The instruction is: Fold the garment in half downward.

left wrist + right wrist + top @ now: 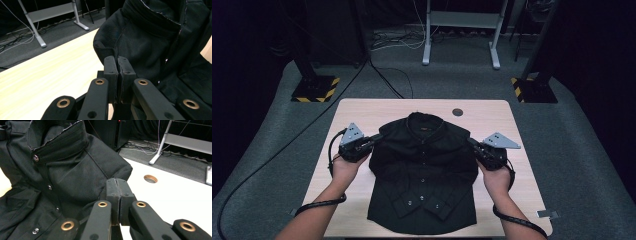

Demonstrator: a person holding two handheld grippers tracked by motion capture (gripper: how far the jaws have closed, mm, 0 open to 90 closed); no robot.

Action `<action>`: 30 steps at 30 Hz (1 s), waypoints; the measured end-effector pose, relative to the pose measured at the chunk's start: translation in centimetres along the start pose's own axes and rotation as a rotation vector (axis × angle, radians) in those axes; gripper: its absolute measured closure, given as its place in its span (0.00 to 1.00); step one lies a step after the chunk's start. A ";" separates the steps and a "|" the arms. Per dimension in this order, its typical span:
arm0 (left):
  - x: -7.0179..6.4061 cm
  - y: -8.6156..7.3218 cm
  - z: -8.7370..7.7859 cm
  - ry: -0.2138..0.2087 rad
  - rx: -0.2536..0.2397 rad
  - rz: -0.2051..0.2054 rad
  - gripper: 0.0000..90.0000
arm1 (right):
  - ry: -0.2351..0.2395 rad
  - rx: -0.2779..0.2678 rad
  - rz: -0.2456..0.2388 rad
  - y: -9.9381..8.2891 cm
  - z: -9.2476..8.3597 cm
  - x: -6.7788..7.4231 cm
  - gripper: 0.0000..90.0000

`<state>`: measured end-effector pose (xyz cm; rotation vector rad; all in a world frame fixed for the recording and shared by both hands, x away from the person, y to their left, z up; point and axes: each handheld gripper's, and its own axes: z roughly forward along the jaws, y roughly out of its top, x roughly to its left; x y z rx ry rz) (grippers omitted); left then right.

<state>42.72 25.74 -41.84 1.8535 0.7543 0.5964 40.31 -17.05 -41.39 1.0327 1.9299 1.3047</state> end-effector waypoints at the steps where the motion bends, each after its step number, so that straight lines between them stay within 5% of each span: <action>1: 0.0 0.0 0.0 -0.001 0.000 -0.001 0.96 | 0.001 0.000 0.001 0.0 -0.1 0.0 1.00; 30: -1.2 -0.9 -1.4 -0.029 -0.015 0.003 0.96 | 0.029 -0.014 0.024 -1.4 -2.1 0.5 1.00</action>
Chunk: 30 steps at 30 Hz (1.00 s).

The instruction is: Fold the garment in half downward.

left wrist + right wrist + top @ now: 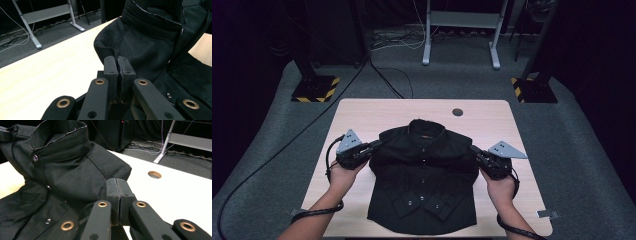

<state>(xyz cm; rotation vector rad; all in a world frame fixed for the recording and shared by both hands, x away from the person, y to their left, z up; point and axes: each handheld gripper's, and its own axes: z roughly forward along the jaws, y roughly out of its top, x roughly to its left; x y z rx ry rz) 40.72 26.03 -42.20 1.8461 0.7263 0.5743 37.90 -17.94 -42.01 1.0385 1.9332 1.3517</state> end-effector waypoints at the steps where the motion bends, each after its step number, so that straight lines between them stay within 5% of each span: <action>1: 0.0 0.0 0.0 -0.001 0.001 0.001 0.96 | 0.000 0.000 0.000 0.0 -0.1 0.1 1.00; 30: -1.2 -2.1 -1.5 -0.025 0.008 -0.004 0.96 | 0.025 0.009 -0.009 -1.8 -1.7 1.5 1.00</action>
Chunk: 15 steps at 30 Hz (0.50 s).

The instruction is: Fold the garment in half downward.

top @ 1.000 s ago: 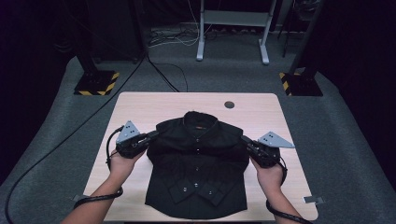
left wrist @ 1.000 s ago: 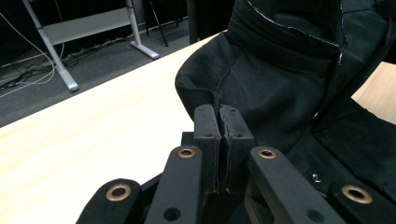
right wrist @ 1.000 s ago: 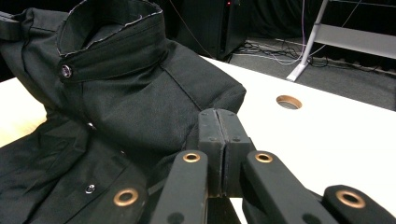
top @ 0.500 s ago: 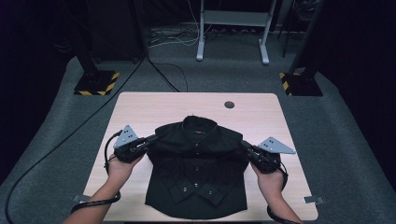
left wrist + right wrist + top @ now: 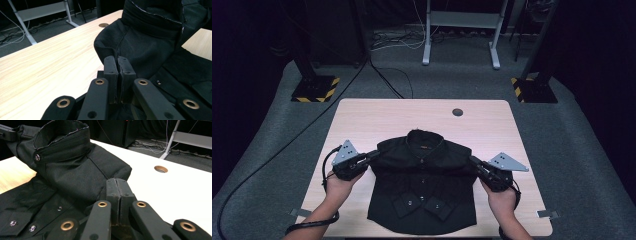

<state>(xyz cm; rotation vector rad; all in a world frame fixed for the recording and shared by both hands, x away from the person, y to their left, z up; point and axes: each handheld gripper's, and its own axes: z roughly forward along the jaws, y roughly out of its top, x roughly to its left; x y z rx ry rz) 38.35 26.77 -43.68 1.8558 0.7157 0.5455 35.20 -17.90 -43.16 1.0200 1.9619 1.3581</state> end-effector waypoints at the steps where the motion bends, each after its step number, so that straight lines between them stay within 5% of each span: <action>1: 0.0 -0.1 -0.1 0.000 0.001 0.000 0.96 | 0.002 0.000 -0.002 -0.1 0.0 0.1 1.00; 15: -0.6 -0.8 -0.4 -0.002 -0.006 -0.007 0.96 | 0.005 0.009 -0.007 -1.1 -0.5 0.6 1.00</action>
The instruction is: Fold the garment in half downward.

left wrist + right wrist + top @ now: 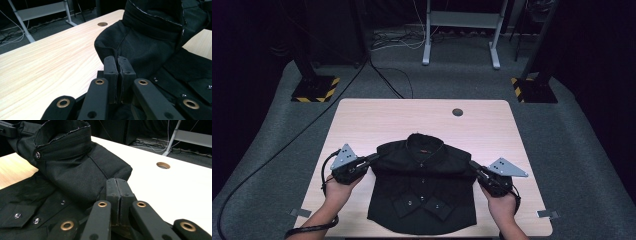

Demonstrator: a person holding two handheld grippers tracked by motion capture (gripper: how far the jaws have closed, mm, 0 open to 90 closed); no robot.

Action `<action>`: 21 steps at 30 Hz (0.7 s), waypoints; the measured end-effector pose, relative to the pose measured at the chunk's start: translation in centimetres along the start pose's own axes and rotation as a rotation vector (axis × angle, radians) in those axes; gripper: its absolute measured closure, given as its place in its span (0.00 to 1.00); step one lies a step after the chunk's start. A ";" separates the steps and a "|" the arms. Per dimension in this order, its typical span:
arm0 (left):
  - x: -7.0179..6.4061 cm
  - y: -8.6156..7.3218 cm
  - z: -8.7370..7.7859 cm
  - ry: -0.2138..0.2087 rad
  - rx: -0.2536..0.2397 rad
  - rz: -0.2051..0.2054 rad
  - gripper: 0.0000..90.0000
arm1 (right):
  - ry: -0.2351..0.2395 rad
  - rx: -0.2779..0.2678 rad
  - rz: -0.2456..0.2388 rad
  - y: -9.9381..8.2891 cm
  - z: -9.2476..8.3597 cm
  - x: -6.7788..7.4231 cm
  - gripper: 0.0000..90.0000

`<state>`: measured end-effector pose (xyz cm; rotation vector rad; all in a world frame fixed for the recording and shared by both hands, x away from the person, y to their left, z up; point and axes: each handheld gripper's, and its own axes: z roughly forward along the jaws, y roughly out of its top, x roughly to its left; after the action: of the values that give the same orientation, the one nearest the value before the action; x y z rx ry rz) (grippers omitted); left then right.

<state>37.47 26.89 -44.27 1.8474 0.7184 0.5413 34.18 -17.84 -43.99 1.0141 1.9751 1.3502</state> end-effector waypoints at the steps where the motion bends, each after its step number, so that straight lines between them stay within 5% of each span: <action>1: 0.0 -0.1 0.0 -0.001 0.000 0.000 0.96 | 0.001 0.000 0.000 -0.1 0.0 0.0 1.00; 21: -0.7 -1.0 -0.5 -0.009 0.008 -0.004 0.96 | 0.010 0.006 0.020 -1.3 -0.5 0.5 1.00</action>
<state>36.42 27.05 -45.06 1.8540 0.7188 0.5283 33.11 -17.96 -45.03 1.0344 1.9820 1.3639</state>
